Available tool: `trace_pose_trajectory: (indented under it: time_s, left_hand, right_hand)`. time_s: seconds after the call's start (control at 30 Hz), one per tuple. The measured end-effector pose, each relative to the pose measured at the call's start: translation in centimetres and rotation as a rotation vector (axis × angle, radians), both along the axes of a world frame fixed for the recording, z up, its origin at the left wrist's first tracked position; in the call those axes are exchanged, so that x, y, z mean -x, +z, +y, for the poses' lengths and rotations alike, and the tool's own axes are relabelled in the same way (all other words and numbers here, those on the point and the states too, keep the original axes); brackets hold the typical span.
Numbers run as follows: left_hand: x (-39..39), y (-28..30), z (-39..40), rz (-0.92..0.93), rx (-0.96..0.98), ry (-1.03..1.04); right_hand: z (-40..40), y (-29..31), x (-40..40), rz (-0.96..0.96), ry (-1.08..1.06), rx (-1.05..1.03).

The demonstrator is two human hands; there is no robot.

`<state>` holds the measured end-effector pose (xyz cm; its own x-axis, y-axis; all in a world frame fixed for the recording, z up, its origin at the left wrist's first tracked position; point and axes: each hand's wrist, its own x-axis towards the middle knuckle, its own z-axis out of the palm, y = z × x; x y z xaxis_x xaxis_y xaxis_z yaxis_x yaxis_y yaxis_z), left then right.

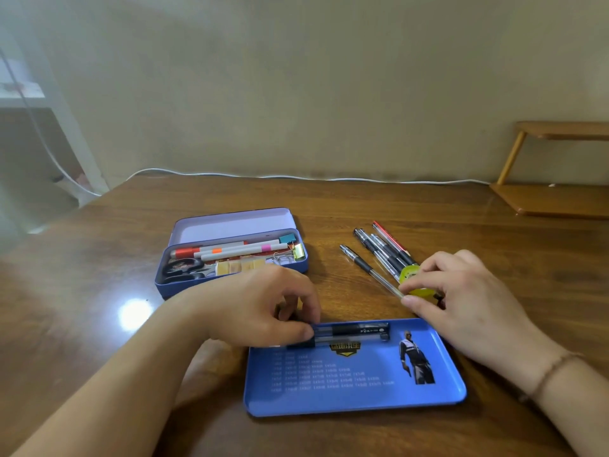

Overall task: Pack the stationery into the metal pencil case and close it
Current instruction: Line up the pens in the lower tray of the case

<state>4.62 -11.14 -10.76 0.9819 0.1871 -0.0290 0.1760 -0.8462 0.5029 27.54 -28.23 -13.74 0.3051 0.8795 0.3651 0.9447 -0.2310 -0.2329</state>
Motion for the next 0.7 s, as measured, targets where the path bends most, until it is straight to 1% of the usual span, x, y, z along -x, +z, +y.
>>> trace_pose_trajectory:
  time_s: [0.1, 0.23, 0.37, 0.43, 0.53, 0.6, 0.67, 0.7]
  left_hand:
    - [0.1, 0.2, 0.0, -0.125, -0.013, 0.097]
    - [-0.2, 0.2, 0.1, -0.381, -0.062, 0.257]
    - [-0.2, 0.0, 0.3, -0.53, -0.06, 0.375]
    - [-0.4, -0.2, 0.2, -0.568, -0.025, 0.386]
    - [-0.7, -0.5, -0.2, -0.614, 0.064, 0.337]
    - [-0.8, -0.6, -0.6, -0.583, -0.037, 0.276]
    - [-1.0, -0.5, -1.1, -0.565, -0.191, 0.242]
    - [-1.0, -0.5, -1.3, -0.584, -0.24, 0.241]
  right_hand:
    - [0.3, 0.4, 0.2, -0.049, -0.042, -0.015]
    - [0.7, 0.7, 0.7, -0.172, -0.056, 0.009]
    - [1.1, 0.4, 1.1, -0.146, -0.121, 0.009]
    - [1.0, 0.4, 1.0, -0.121, -0.141, -0.079]
    - [0.3, 1.3, 1.0, -0.046, -0.12, -0.328]
    - [-0.3, 2.0, 1.8, 0.02, -0.034, -0.455]
    - [-0.7, 2.4, 3.1, 0.111, 0.077, -0.499]
    - [-0.9, 2.6, 3.8, 0.158, 0.128, -0.499]
